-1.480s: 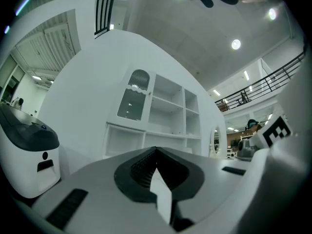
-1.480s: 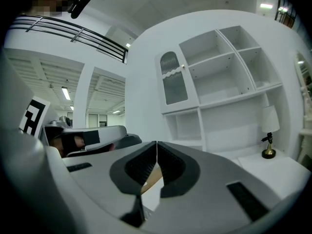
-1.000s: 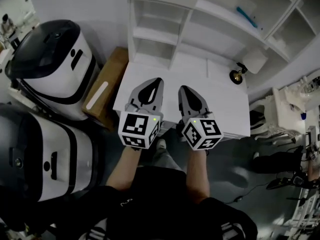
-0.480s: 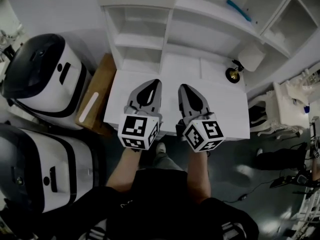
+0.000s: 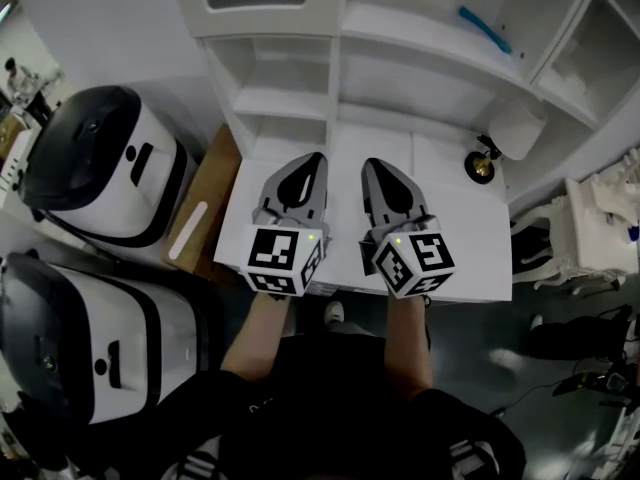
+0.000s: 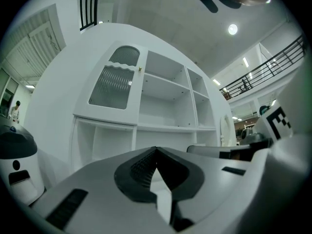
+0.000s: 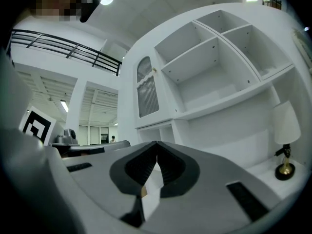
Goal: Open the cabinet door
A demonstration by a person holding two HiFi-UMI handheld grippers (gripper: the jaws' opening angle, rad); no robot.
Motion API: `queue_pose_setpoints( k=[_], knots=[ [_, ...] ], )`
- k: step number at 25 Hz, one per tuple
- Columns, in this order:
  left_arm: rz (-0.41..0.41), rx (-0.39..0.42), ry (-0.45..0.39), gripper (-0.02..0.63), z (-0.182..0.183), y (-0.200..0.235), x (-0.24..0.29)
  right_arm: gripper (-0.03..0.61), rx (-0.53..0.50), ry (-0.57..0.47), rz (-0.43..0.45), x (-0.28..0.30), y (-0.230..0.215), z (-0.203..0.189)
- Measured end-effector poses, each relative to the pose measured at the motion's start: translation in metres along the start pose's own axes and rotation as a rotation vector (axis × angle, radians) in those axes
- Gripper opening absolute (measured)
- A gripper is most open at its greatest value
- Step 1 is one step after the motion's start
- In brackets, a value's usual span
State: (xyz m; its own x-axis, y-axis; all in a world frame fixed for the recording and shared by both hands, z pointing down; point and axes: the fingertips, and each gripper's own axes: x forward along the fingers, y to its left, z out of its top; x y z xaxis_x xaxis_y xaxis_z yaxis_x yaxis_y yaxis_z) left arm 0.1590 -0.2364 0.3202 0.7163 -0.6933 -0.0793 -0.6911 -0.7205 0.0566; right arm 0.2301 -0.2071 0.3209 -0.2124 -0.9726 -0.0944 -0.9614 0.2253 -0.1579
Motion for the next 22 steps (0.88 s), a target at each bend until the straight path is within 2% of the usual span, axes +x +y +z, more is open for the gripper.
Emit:
queue_pose_setpoints(
  k=[12, 22],
  knots=[
    [0.031, 0.061, -0.072, 0.011, 0.019, -0.005, 0.049, 0.021, -0.069, -0.092, 0.075, 0.034, -0.035, 0.04],
    [0.117, 0.111, -0.123, 0.011, 0.042, 0.023, 0.061, 0.023, -0.087, -0.166, 0.197, 0.082, -0.025, 0.065]
  ],
)
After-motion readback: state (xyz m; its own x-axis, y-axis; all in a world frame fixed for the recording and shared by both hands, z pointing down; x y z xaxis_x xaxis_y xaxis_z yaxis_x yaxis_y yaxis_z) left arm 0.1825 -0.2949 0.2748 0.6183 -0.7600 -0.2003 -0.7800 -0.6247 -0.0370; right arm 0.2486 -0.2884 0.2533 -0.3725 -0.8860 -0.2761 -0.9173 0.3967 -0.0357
